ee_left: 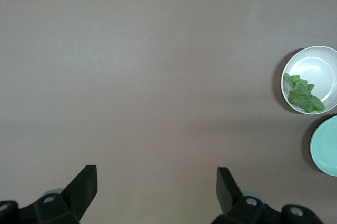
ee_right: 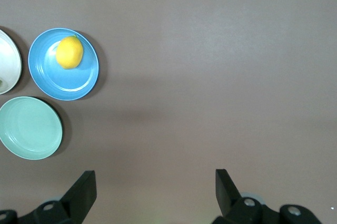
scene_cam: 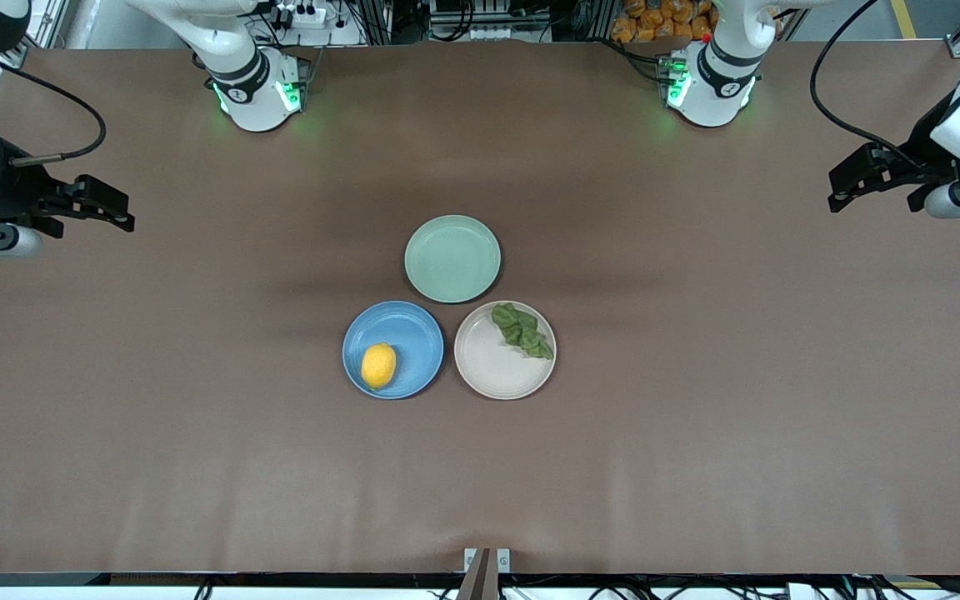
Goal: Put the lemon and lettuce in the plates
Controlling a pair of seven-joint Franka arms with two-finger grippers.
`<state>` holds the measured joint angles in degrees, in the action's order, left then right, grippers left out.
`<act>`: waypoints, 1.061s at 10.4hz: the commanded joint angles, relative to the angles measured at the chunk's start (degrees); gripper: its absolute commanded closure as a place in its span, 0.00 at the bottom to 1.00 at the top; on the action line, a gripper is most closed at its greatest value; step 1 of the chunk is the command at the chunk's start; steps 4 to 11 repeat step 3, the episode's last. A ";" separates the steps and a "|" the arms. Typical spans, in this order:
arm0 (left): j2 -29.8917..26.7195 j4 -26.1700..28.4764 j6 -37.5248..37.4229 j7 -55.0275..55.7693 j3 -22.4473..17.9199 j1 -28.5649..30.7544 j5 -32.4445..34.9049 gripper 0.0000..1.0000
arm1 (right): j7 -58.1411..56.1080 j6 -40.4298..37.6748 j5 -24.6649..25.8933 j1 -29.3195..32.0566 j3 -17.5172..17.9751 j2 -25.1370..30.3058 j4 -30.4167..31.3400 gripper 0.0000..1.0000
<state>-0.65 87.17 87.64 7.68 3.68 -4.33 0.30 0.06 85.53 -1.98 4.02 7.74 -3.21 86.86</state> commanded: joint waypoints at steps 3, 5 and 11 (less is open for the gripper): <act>-0.31 -0.16 -0.46 -1.52 0.01 0.29 -0.04 0.00 | -1.91 0.07 0.23 1.43 0.70 1.19 1.29 0.00; -0.31 -0.16 -0.46 -1.52 0.01 0.29 -0.04 0.00 | -1.91 0.07 0.23 1.43 0.70 1.19 1.29 0.00; -0.31 -0.16 -0.46 -1.52 0.01 0.29 -0.04 0.00 | -1.91 0.07 0.23 1.43 0.70 1.19 1.29 0.00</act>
